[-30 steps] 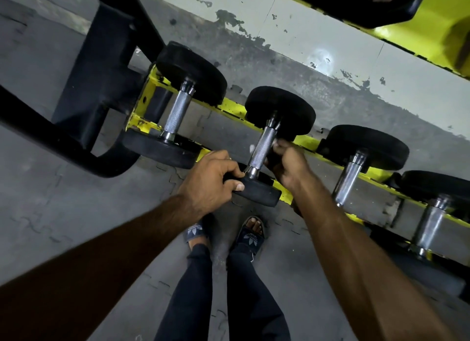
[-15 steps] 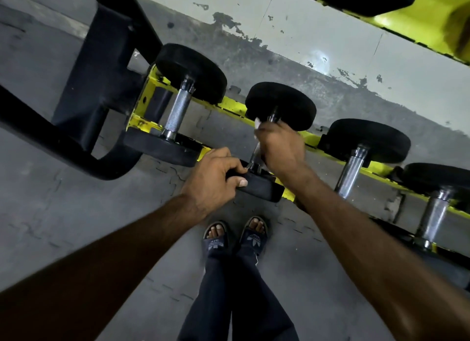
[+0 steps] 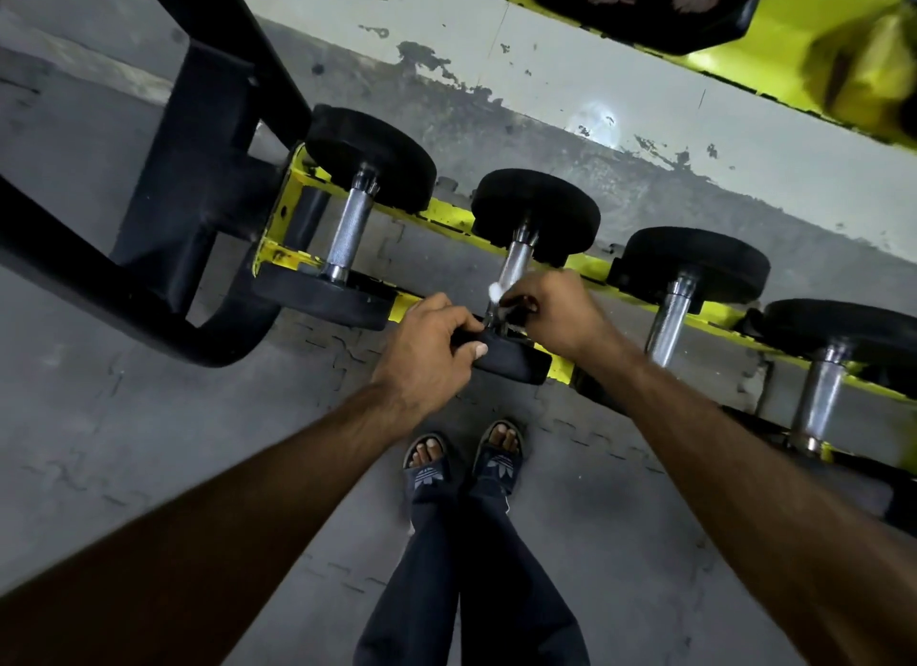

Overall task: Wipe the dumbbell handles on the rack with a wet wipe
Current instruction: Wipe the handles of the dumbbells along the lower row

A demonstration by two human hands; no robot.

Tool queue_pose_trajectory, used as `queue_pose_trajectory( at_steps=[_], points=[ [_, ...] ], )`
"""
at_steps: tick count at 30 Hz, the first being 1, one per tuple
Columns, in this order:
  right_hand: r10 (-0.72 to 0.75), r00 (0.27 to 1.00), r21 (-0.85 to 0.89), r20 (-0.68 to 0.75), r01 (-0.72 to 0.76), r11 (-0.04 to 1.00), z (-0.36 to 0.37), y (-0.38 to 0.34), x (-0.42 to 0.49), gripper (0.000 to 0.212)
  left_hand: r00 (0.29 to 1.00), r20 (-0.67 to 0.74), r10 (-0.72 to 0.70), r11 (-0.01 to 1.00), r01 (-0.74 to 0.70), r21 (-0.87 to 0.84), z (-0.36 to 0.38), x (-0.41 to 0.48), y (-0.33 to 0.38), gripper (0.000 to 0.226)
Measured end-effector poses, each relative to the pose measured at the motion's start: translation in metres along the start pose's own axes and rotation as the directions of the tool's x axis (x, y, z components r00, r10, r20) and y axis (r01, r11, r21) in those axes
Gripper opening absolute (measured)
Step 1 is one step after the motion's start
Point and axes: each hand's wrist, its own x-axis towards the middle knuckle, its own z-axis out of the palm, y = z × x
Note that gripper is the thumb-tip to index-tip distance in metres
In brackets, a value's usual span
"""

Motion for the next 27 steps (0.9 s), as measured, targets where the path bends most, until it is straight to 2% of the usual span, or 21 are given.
queue_pose_trajectory(
  at_steps=[1,2,4,7,9,11,16,19,21,24,27],
  points=[
    [0.127,0.990,0.198,-0.062,-0.112,0.974,0.002,0.004,-0.012,0.012,1.000,0.011,-0.024,1.000,0.024,0.010,-0.001,0.000,0.004,0.019],
    [0.285,0.956,0.412,-0.064,-0.235,0.880,0.002,0.005,-0.022,0.016,0.999,0.013,-0.042,0.999,0.041,0.029,-0.002,0.000,0.009,0.022],
    [0.502,0.865,0.726,-0.006,-0.341,0.597,-0.001,0.004,-0.044,0.021,0.999,0.011,-0.034,0.996,0.033,0.080,-0.001,0.000,0.021,0.035],
    [0.572,0.815,0.901,0.092,-0.312,0.301,-0.015,-0.001,-0.071,0.018,0.997,0.060,0.053,0.995,-0.058,0.078,0.006,0.005,0.044,0.060],
    [0.538,0.831,0.952,0.140,-0.263,0.159,-0.025,0.000,-0.086,0.016,0.984,0.155,0.086,0.996,-0.083,-0.027,0.013,0.012,0.061,0.069],
    [0.514,0.843,0.974,0.160,-0.219,0.055,-0.034,0.008,-0.099,0.015,0.964,0.247,0.102,0.990,-0.075,-0.116,0.022,0.018,0.077,0.066],
    [0.570,0.798,0.976,0.194,-0.218,-0.025,-0.051,0.029,-0.122,0.016,0.971,0.240,0.000,0.952,0.074,-0.297,0.048,0.022,0.111,0.021],
    [0.617,0.771,0.985,0.159,-0.169,-0.043,-0.055,0.044,-0.134,0.012,0.971,0.225,-0.079,0.928,0.154,-0.338,0.069,0.024,0.126,0.012],
    [0.625,0.771,0.988,0.120,-0.155,0.001,-0.057,0.055,-0.142,0.010,0.964,0.207,-0.169,0.903,0.235,-0.360,0.086,0.023,0.137,0.014],
    [0.550,0.831,0.988,0.080,-0.140,0.068,-0.062,0.068,-0.155,0.018,0.922,0.172,-0.347,0.805,0.387,-0.450,0.110,0.024,0.147,0.020],
    [0.506,0.862,0.967,0.030,-0.153,0.203,-0.069,0.085,-0.163,0.034,0.907,0.173,-0.384,0.772,0.419,-0.478,0.125,0.026,0.157,0.018]
  ],
)
